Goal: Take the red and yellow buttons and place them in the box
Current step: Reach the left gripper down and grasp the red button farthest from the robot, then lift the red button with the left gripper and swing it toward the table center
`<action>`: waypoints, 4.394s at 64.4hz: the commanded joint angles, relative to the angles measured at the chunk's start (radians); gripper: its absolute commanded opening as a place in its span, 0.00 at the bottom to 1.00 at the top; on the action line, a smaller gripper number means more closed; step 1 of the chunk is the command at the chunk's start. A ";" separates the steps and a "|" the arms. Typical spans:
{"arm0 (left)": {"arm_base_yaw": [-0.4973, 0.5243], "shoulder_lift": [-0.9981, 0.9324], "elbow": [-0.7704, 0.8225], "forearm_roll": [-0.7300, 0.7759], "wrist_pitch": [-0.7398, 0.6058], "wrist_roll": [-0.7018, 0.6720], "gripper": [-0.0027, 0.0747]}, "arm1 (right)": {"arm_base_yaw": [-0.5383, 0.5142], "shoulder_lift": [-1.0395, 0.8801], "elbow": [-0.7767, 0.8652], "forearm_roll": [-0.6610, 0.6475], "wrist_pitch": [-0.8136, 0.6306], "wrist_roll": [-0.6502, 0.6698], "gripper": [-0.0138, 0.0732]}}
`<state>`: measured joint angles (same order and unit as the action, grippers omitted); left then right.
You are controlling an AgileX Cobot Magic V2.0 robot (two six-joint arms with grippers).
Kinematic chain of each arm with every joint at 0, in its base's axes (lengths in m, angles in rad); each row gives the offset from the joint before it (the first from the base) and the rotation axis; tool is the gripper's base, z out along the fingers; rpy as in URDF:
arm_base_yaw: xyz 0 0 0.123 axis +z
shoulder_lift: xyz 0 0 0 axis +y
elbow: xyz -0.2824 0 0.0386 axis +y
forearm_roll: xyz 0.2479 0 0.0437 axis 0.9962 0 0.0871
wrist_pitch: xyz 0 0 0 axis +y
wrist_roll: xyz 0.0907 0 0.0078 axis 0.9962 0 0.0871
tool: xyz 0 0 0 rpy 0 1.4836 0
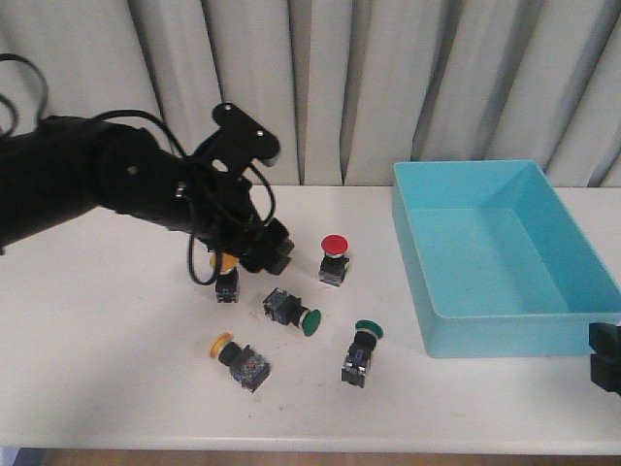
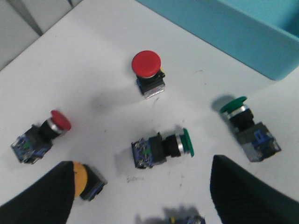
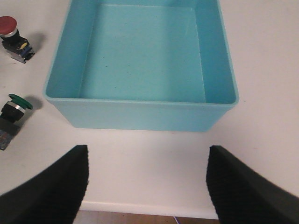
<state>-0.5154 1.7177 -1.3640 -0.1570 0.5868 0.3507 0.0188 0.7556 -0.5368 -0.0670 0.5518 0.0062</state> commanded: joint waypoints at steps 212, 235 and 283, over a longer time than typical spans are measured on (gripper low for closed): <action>0.007 -0.573 0.488 0.228 -0.176 -0.376 0.25 | -0.005 0.002 -0.031 -0.033 -0.081 -0.054 0.76; 0.007 -0.567 0.491 -0.212 -0.144 0.053 0.25 | -0.005 0.002 -0.031 -0.028 -0.081 -0.054 0.76; 0.007 -0.486 0.491 -1.312 0.143 1.441 0.25 | -0.005 0.002 -0.031 0.018 -0.069 -0.151 0.76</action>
<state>-0.5048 1.2342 -0.8470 -1.3934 0.6930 1.7649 0.0188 0.7556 -0.5368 -0.0663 0.5370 -0.0999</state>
